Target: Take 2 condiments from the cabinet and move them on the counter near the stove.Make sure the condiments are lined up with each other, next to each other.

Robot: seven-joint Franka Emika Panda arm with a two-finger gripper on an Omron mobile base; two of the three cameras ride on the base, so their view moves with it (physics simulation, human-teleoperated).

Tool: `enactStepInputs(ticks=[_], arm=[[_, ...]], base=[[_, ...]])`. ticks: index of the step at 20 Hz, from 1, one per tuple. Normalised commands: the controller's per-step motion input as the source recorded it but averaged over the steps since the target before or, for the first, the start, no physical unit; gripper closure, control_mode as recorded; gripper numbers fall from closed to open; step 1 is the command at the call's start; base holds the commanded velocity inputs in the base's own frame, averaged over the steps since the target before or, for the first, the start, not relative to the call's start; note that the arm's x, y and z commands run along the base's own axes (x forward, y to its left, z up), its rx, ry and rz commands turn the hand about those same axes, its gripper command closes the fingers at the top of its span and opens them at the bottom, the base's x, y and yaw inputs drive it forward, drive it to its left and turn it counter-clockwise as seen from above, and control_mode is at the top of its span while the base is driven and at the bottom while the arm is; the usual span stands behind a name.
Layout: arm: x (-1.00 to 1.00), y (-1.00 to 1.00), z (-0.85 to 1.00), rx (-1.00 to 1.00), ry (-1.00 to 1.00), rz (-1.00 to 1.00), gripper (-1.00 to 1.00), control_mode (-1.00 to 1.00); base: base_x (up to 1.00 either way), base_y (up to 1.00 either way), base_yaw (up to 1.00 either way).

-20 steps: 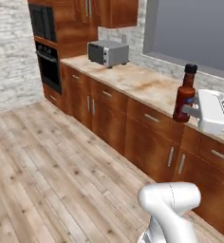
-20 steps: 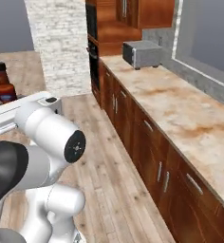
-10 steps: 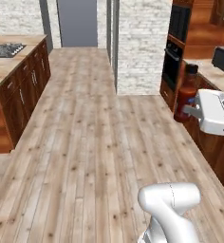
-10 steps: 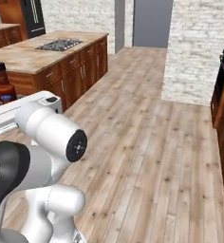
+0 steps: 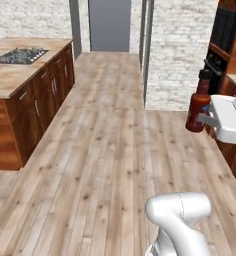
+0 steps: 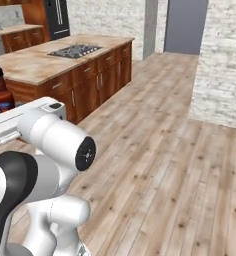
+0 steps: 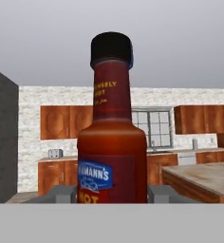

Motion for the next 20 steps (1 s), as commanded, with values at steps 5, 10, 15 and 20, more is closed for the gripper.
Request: enactStepInputs(ticks=[5, 10, 15, 20], arm=[[0.0, 0.0, 0.0, 0.0, 0.0, 0.0, 1.0, 1.0], [0.0, 0.0, 0.0, 0.0, 0.0, 0.0, 1.0, 1.0], [0.0, 0.0, 0.0, 0.0, 0.0, 0.0, 1.0, 1.0], [0.0, 0.0, 0.0, 0.0, 0.0, 0.0, 1.0, 1.0]], base=[[1.0, -0.39, 0.06], [1.0, -0.11, 0.01], [1.0, -0.02, 0.09], [1.0, 0.12, 0.29]])
